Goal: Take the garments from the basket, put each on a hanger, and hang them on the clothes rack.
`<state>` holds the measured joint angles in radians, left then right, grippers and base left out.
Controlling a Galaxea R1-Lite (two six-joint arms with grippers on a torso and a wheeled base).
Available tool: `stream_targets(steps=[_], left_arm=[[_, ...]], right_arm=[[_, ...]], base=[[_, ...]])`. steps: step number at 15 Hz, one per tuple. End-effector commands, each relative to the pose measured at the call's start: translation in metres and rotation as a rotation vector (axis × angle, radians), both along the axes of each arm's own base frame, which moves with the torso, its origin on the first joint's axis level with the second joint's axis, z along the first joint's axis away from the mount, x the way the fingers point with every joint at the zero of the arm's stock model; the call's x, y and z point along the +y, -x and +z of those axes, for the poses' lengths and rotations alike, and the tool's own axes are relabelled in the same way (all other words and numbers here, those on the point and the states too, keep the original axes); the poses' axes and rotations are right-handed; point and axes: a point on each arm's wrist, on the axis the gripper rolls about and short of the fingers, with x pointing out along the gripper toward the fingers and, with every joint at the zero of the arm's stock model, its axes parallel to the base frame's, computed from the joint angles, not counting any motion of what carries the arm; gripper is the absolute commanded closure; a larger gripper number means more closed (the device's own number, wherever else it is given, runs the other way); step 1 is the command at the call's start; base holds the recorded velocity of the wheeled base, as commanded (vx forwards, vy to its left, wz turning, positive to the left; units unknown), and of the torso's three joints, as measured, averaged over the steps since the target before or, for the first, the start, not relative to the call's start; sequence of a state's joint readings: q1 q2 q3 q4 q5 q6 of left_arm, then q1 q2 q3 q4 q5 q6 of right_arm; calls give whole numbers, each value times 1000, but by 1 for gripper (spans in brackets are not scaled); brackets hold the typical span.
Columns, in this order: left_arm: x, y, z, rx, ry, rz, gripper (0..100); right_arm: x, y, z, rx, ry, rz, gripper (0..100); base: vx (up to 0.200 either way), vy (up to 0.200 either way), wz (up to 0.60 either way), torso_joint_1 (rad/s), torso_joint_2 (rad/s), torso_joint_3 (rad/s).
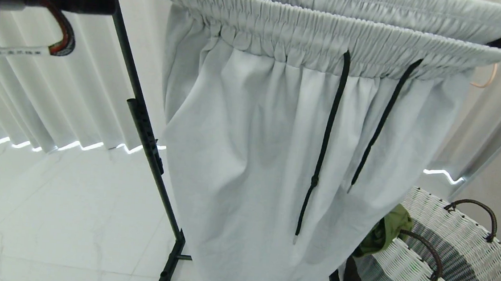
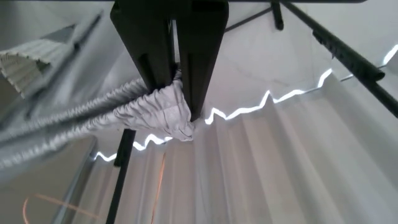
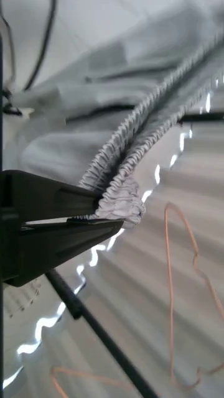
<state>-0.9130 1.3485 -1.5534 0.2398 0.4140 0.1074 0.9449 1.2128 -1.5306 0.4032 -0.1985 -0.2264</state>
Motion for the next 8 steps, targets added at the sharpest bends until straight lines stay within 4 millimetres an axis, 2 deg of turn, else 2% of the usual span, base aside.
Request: stream_targets(steps=[1,4,8], left_arm=[[-19,-11,1,-3,3,-7,100],[-31,-21,5,-18,21,8,100],[-30,-20,5,-15,33,20,100]], right_arm=[[-20,33,-9,10,14,146,100],[-17,38,-16,14,39,195,100],[-19,38,-18,-8,62,184,100]], base=[[0,0,0,0,0,0],[0,0,0,0,0,0],[0,0,0,0,0,0]])
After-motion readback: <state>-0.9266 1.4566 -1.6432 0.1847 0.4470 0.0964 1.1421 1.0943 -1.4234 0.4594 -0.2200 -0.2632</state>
